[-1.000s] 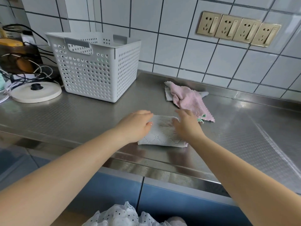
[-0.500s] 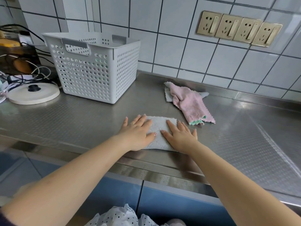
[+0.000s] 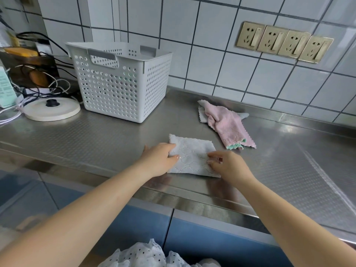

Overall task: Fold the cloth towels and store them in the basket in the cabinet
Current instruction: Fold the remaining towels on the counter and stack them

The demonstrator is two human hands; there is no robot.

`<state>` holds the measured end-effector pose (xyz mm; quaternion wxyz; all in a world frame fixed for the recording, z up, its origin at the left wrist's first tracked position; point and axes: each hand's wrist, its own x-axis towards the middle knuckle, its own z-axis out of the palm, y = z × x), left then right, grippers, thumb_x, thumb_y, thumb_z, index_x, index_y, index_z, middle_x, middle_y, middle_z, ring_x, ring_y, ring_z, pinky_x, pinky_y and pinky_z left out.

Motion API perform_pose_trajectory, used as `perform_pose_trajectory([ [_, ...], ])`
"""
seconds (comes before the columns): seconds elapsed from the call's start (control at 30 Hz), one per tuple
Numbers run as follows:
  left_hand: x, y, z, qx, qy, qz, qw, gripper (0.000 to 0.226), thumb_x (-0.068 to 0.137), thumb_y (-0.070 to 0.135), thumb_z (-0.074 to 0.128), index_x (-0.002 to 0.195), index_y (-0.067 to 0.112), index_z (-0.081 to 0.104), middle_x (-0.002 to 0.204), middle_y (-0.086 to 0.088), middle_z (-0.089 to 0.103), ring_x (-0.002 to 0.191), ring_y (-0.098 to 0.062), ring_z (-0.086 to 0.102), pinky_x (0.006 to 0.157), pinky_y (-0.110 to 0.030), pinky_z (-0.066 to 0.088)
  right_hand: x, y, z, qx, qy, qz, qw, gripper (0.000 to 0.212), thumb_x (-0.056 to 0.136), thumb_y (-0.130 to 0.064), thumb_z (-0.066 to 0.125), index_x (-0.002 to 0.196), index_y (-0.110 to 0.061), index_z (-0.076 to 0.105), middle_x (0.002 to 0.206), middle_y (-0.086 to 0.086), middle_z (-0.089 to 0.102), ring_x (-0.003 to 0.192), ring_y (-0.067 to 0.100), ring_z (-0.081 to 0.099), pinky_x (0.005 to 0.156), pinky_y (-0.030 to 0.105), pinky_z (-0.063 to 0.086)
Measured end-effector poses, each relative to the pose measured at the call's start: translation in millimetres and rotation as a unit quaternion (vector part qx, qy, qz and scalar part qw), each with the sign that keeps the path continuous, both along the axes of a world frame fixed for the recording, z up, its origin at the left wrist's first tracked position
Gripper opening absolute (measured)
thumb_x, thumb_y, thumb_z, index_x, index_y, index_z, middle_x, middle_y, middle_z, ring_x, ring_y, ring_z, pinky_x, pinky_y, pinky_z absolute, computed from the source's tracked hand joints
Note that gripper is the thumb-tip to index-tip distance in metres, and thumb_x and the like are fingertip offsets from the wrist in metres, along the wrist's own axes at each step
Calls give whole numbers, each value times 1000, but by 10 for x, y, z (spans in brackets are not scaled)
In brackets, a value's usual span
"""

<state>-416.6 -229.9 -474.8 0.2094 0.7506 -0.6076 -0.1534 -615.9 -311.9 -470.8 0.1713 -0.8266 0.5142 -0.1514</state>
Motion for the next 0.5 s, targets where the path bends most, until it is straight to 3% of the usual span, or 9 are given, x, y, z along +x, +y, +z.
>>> perform_pose_trajectory([
  [0.07,39,3,0,-37,40,3,998,52,96,31,49,145,19,35,151,0,34,137,-21,32,115,-40,19,58,24,5,-14,-31,2,999,31,86,-21,61,116,-20,66,112,4,63,101,24,61,85,29,47],
  [0.17,192,34,0,-87,98,13,991,52,95,20,52,145,16,36,151,0,31,137,-17,33,110,-25,22,206,100,21,-3,-88,19,996,29,86,-14,62,114,-16,67,109,5,58,81,26,66,82,35,52],
  [0.3,681,183,58,-123,133,46,982,50,95,12,51,143,15,38,151,1,30,135,-14,35,99,-15,23,633,280,125,66,-140,61,986,29,88,-9,60,116,-10,64,85,9,70,64,21,69,76,22,53],
  [0.4,1158,343,134,-122,92,82,985,49,96,13,49,144,16,37,152,1,27,134,-14,35,93,-16,25,1143,426,141,127,-174,91,972,33,87,-4,58,119,-7,62,78,12,71,66,18,69,75,14,52],
  [0.5,1575,482,216,-105,51,119,986,50,96,15,49,144,15,37,153,-1,27,137,-17,31,102,-23,26,1658,507,85,146,-179,115,966,37,84,-6,59,121,-8,62,96,11,72,93,24,68,94,34,51],
])
